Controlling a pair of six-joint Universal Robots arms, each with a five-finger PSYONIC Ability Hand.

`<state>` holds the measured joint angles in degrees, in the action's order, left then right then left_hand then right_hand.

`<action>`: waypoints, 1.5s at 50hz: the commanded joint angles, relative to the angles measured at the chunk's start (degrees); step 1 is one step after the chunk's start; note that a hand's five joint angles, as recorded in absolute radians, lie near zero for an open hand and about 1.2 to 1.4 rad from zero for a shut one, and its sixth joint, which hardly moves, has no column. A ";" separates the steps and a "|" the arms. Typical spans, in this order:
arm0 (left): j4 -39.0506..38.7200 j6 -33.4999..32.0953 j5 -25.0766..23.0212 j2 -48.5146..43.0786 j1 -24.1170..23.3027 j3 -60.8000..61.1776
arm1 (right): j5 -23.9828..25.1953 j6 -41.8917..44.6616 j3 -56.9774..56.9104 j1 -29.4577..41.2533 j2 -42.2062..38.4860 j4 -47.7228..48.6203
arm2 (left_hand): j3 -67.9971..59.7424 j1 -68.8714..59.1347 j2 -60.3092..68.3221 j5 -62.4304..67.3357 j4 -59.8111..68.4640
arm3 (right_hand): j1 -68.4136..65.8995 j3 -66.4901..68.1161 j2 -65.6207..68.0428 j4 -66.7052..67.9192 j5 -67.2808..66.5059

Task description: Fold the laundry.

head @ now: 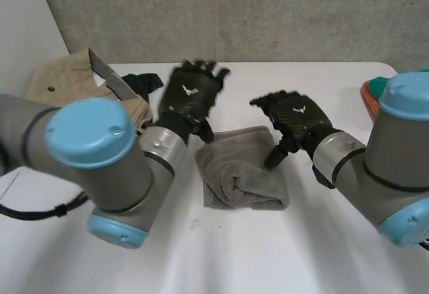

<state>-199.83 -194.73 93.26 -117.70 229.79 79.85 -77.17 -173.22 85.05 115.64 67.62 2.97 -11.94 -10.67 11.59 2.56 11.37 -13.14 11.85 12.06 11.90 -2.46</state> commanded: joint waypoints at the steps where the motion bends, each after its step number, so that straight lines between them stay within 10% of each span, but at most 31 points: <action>1: 13.50 8.13 -0.72 -8.41 -2.77 -8.91 | 1.40 0.60 -6.38 -2.43 -8.90 -9.91 | -0.46 -1.73 0.81 -0.16 1.03 | 3.14 -1.85 -2.06 -1.90 2.46; 13: 21.59 3.58 0.95 -14.84 -2.77 -12.26 | 1.23 3.15 -9.37 -2.52 -15.94 -10.70 | -2.48 -3.75 2.83 1.86 3.05 | 3.14 -1.85 -2.06 -1.90 2.46; 23: 21.94 -15.24 6.93 -16.60 -2.06 -12.00 | -2.11 11.85 -10.70 -2.08 -16.47 -10.79 | -1.81 -3.08 2.16 1.19 2.38 | 3.14 -1.85 -2.06 -1.90 2.46; 35: 17.03 -12.35 6.40 -8.43 -3.82 -12.44 | -2.29 11.32 -4.64 -2.78 -6.37 -6.49 | -1.14 -2.41 1.49 0.52 1.71 | 3.14 -1.85 -2.06 -1.90 2.46; 48: 15.70 10.77 -1.24 -8.50 -3.56 -12.88 | -1.15 5.79 -4.28 -2.78 -6.00 -5.52 | -1.64 -2.91 1.99 1.02 2.21 | 3.14 -1.85 -2.06 -1.90 2.46; 59: 19.74 6.84 8.59 -16.59 -3.47 -14.63 | 2.11 3.32 -8.93 -2.43 -15.67 -5.61 | -1.98 -3.25 2.33 1.36 2.55 | 3.14 -1.85 -2.06 -1.90 2.46; 75: 20.45 -2.32 8.34 -17.39 -3.38 -15.07 | 0.35 9.48 -9.73 -2.26 -15.60 -5.87 | -1.14 -2.41 1.49 0.52 1.71 | 3.14 -1.85 -2.06 -1.90 2.46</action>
<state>-179.22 -196.95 102.28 -136.05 226.51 65.45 -76.65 -165.10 75.08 113.36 50.07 -2.88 -11.96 -10.87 11.68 2.56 11.57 -13.14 11.85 12.06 11.90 -2.45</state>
